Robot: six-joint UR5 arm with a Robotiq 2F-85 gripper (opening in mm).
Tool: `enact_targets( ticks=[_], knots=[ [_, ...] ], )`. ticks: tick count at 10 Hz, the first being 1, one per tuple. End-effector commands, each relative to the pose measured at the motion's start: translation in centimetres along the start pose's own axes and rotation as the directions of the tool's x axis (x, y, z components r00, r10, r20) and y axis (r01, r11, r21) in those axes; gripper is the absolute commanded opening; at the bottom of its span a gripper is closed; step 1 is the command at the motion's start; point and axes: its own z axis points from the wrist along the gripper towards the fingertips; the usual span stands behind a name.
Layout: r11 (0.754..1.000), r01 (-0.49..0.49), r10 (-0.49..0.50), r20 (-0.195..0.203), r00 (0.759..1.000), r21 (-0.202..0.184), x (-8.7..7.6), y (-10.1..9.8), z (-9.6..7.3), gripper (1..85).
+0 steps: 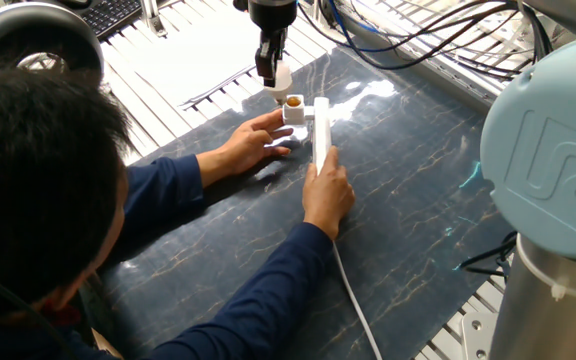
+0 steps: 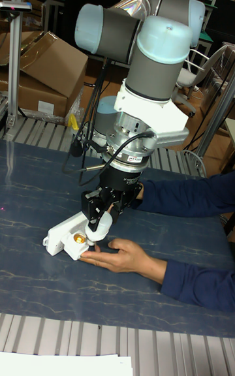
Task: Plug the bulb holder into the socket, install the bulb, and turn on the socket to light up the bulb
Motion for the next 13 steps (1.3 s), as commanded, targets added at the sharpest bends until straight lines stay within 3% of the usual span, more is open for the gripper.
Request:
enact_targets(
  ticks=[1, 4, 6, 9, 13],
  knots=[
    [0.999, 0.032, -0.032, 0.023, 0.999, -0.026, -0.2, 0.2, -0.4, 1.0],
    [0.995, 0.095, -0.095, 0.039, 0.995, -0.008, -0.6, -1.0, 0.1, 1.0],
    [0.993, 0.120, -0.120, 0.031, 0.992, 0.007, 0.1, -1.7, -0.1, 1.0],
    [0.993, 0.106, -0.104, 0.047, 0.993, -0.043, 0.6, -0.2, 0.0, 1.0],
    [0.992, 0.116, -0.114, 0.057, 0.992, -0.041, 1.2, -0.1, 0.4, 1.0]
  ],
)
